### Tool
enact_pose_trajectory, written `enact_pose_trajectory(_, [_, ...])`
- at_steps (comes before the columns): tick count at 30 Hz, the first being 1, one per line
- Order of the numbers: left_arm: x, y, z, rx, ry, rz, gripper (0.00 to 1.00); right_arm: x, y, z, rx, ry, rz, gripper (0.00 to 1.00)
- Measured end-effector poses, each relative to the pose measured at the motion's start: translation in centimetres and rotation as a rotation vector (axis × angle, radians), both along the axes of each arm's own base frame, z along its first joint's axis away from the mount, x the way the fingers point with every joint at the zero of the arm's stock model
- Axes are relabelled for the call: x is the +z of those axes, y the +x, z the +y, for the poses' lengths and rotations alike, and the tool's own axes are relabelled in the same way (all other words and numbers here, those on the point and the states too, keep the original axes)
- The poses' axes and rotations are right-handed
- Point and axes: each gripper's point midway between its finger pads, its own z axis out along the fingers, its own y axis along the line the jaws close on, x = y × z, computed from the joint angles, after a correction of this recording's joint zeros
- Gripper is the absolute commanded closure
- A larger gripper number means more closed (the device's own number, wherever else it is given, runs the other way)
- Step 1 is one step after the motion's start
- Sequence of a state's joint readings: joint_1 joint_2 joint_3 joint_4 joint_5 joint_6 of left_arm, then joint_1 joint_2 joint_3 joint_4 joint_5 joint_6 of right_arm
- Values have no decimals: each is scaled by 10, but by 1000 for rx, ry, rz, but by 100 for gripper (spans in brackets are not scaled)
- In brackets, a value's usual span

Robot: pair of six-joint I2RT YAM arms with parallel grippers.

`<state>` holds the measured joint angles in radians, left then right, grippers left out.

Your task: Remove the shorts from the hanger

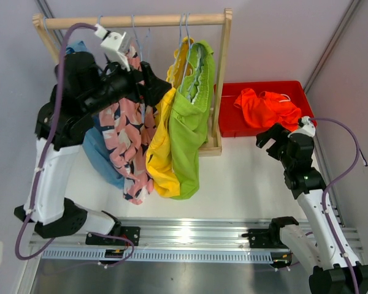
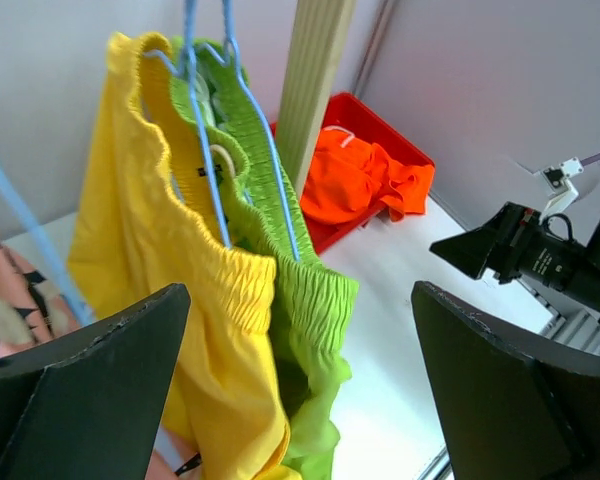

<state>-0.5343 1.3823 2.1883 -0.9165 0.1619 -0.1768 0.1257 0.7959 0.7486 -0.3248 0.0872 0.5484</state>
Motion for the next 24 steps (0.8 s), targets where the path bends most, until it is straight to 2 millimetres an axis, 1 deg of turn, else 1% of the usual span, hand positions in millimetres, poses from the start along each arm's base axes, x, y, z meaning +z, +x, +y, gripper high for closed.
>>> enact_pose_trajectory(3, [-16, 17, -21, -39, 13, 43, 2, 1, -3, -3, -11, -7, -2, 1])
enact_pose_trajectory(6, [-33, 31, -37, -59, 36, 86, 2, 3, -5, -5, -20, -11, -9, 1])
enact_pose_trajectory(10, [-49, 44, -54, -75, 56, 121, 3, 5, -7, -7, -28, -19, -16, 1])
enact_pose_trajectory(15, [-55, 51, -62, -74, 60, 134, 4, 5, -9, -10, -34, -34, -18, 1])
enact_pose_trajectory(21, [-57, 61, -67, -50, 57, 127, 5, -2, -12, -12, -38, -48, 1, 1])
enact_pose_trajectory(24, [-61, 67, -71, -36, 62, 130, 8, -6, -13, -13, -39, -56, 9, 1])
